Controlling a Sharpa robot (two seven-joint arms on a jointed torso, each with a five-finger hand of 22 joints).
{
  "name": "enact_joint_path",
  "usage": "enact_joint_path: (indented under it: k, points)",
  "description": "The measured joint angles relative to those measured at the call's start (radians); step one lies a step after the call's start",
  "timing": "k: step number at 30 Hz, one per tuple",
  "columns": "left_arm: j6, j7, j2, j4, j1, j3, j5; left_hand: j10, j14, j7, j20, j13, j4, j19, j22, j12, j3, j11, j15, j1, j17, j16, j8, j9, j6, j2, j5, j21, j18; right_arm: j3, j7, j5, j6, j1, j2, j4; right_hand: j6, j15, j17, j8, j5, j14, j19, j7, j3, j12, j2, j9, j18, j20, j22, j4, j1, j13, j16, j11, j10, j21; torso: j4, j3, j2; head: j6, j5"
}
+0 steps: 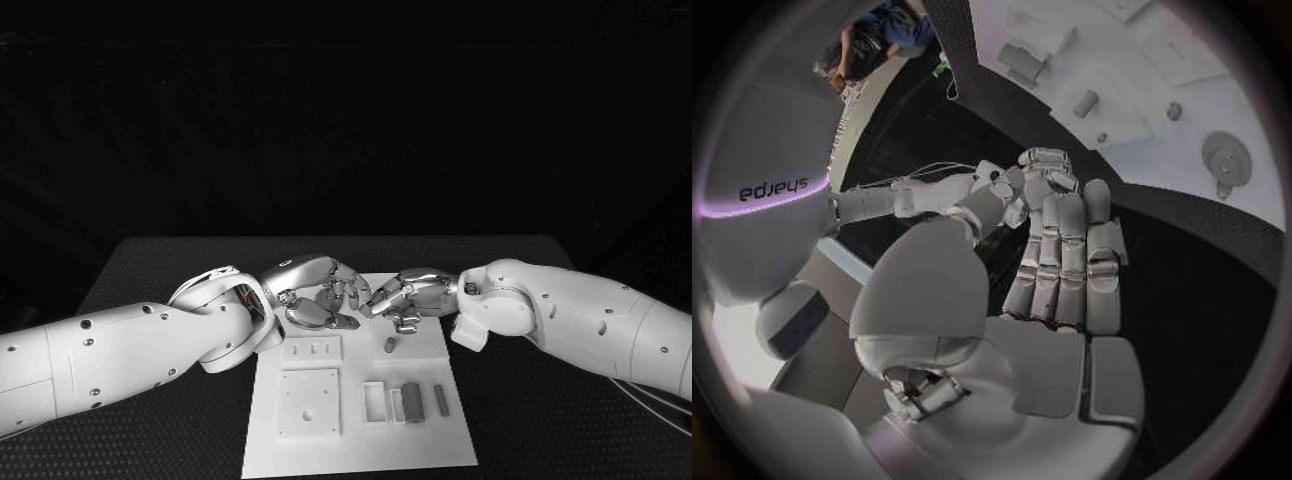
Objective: Assemble the parts on the task board
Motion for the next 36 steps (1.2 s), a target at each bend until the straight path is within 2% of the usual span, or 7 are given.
enact_joint_path:
  k: [10,14,18,29,36]
  points:
    - [0.012,-0.011,0.006,-0.001,0.000,0.000,0.000,0.016,0.016,0.011,-0.010,0.005,0.008,0.018,0.010,0.012,-0.008,-0.009,-0.009,-0.014,0.004,0.010,0.011,-0.005,0.021,0.014,0.000,0.005,0.001,0.000,-0.001,0.014,0.013,0.001,-0.002,0.005,0.000,0.000,0.000,0.000,0.000,0.000,-0.003,0.000,0.000,0.000,0.000,0.000,0.000,0.003,0.000,0.000,0.000,0.000,0.000,0.000,0.000,0.000,0.0010,0.0012,-0.001,-0.001,0.001]
    - [0.017,-0.014,0.007,0.000,0.000,0.000,0.000,0.033,0.031,0.012,-0.016,0.011,0.014,0.034,0.018,0.024,-0.010,-0.018,-0.020,-0.019,0.010,0.024,0.019,-0.007,0.038,0.019,0.000,0.013,0.001,0.000,-0.002,0.017,0.017,0.001,-0.002,0.005,0.000,0.001,0.000,0.000,0.000,0.000,-0.003,0.000,0.000,0.000,0.000,0.000,0.000,0.004,0.000,0.000,0.000,0.000,0.000,0.000,0.000,0.000,0.0008,0.0007,-0.001,-0.003,0.001]
    - [0.021,-0.016,0.007,0.000,0.000,0.000,0.000,0.047,0.044,0.014,-0.027,0.021,0.021,0.052,0.032,0.037,-0.014,-0.025,-0.027,-0.021,0.023,0.044,0.028,-0.011,0.064,0.036,0.000,0.025,0.000,0.000,-0.003,0.018,0.019,0.001,-0.001,0.005,0.000,0.001,0.000,0.000,0.000,0.000,-0.003,0.000,0.000,0.000,0.000,0.000,0.000,0.004,0.000,0.000,0.000,0.000,0.000,0.000,0.000,0.000,0.0004,0.0007,0.000,-0.005,0.002]
    - [0.024,-0.018,0.007,0.000,0.000,0.000,-0.001,0.059,0.057,0.003,-0.039,0.040,0.042,0.068,0.056,0.056,-0.016,-0.037,-0.039,-0.037,0.040,0.063,0.040,-0.019,0.103,0.069,0.000,0.037,-0.003,0.000,-0.004,0.013,0.023,0.002,-0.001,0.005,0.000,0.001,0.001,0.000,0.000,0.000,-0.003,0.000,0.000,0.000,0.000,0.000,0.000,0.004,0.000,0.000,0.000,0.000,0.000,0.000,0.000,0.000,0.0003,-0.0005,0.000,-0.006,-0.001]
    - [0.022,-0.019,0.007,0.000,0.000,0.000,-0.001,0.065,0.063,-0.002,-0.045,0.047,0.046,0.073,0.056,0.065,-0.016,-0.042,-0.044,-0.041,0.045,0.068,0.046,-0.022,0.114,0.074,0.000,0.042,-0.010,0.000,-0.005,0.009,0.027,0.002,-0.001,0.007,0.000,0.001,0.001,0.000,0.000,-0.001,-0.004,0.000,0.000,0.000,0.000,0.000,0.000,0.004,0.000,0.000,0.000,0.000,0.000,0.000,0.000,0.000,0.0004,-0.0003,0.000,-0.006,-0.001]
